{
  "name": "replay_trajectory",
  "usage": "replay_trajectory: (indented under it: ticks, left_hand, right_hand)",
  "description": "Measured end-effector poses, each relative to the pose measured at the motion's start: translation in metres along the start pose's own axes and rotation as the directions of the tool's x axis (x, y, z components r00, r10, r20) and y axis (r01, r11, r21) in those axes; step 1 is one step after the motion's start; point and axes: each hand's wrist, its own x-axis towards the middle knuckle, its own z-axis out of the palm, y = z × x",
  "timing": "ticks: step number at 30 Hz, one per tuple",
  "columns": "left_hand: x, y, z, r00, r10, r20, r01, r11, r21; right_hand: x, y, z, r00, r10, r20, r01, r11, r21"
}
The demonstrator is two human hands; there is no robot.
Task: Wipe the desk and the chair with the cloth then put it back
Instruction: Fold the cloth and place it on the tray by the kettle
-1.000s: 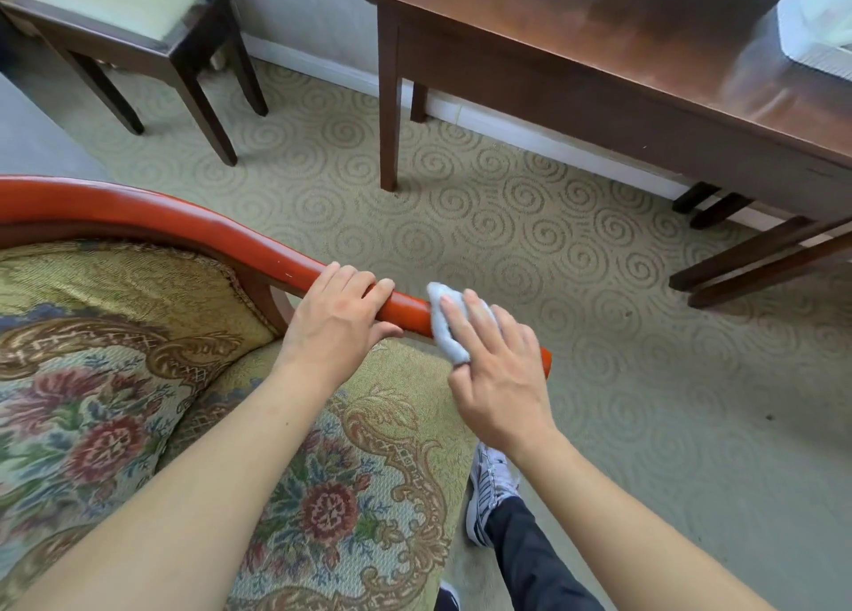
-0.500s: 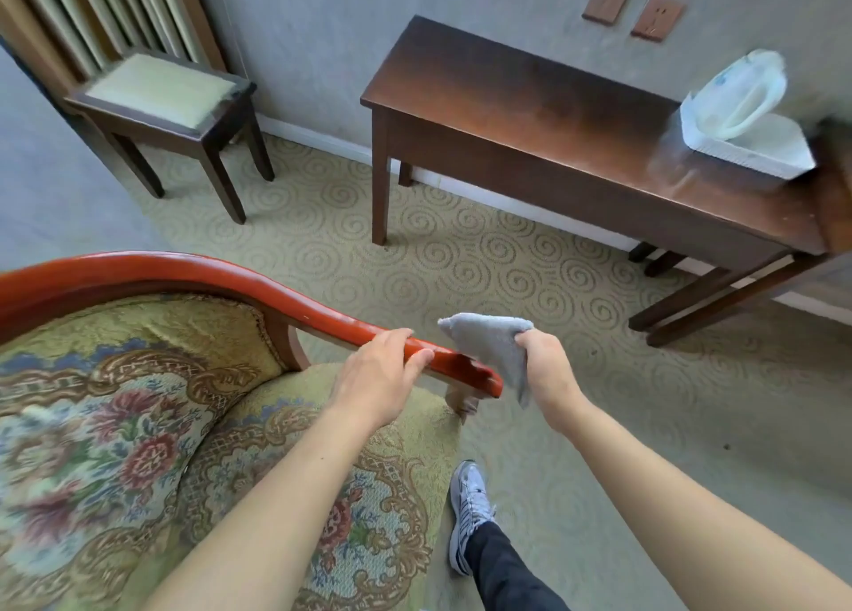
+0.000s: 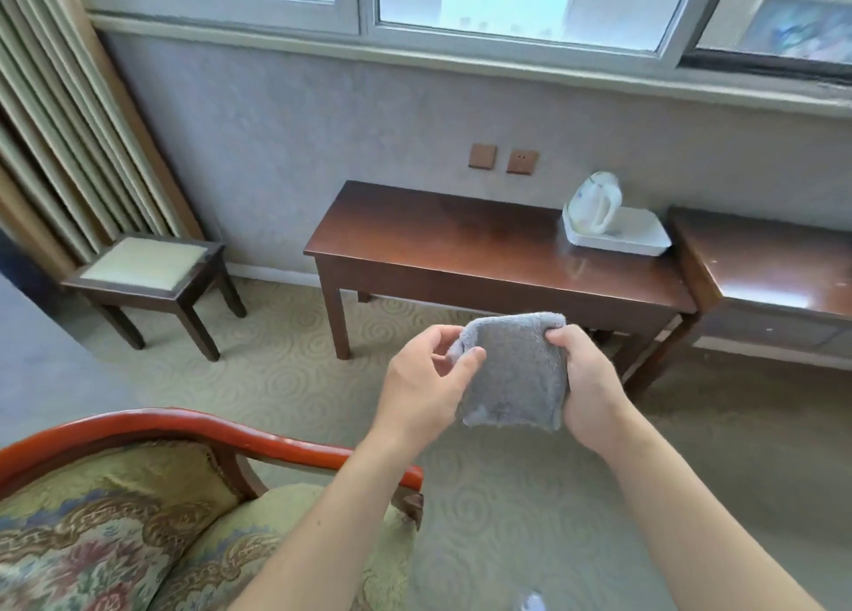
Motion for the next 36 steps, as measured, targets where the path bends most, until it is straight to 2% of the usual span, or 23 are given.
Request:
replay_trajectory:
  ticks: [3,5,9,12,16,20,22,29,36]
  left_hand:
    - [0.010,0.033,0.037,0.998,0.062,-0.008,-0.061,0.998,0.025]
    - [0.020,0.054,0.068,0.996,0.094,0.008,-0.094,0.995,0.038]
    - [0.055,0.103,0.145,0.974,0.228,0.007,-0.228,0.968,0.107]
    - [0.082,0.134,0.203,0.946,0.324,-0.009,-0.319,0.937,0.139]
    - [0.115,0.161,0.268,0.937,0.349,0.011,-0.349,0.936,0.057]
    - [0.158,0.177,0.320,0.939,0.344,0.002,-0.344,0.939,0.000]
    - [0.184,0.178,0.341,0.940,0.341,0.010,-0.341,0.939,-0.035]
    - [0.307,0.153,0.400,0.920,0.367,0.138,-0.364,0.930,-0.046]
    - [0.448,0.116,0.458,0.917,0.247,0.314,-0.258,0.966,-0.008]
  right_hand:
    - [0.008,-0.033,-0.043,0.996,-0.083,0.037,0.084,0.996,-0.031]
    - [0.016,-0.057,-0.074,0.977,-0.196,0.084,0.203,0.975,-0.092]
    - [0.040,-0.109,-0.155,0.912,-0.382,0.151,0.409,0.879,-0.244]
    - [0.056,-0.151,-0.214,0.879,-0.459,0.133,0.474,0.807,-0.352]
    - [0.076,-0.191,-0.273,0.867,-0.488,0.100,0.482,0.771,-0.416]
    - [0.097,-0.215,-0.314,0.867,-0.448,0.219,0.498,0.745,-0.445]
    - [0.117,-0.220,-0.331,0.858,-0.462,0.226,0.508,0.698,-0.504]
    - [0.223,-0.236,-0.364,0.899,-0.431,0.075,0.404,0.753,-0.520]
    - [0.349,-0.261,-0.384,0.844,-0.534,-0.049,0.400,0.688,-0.606]
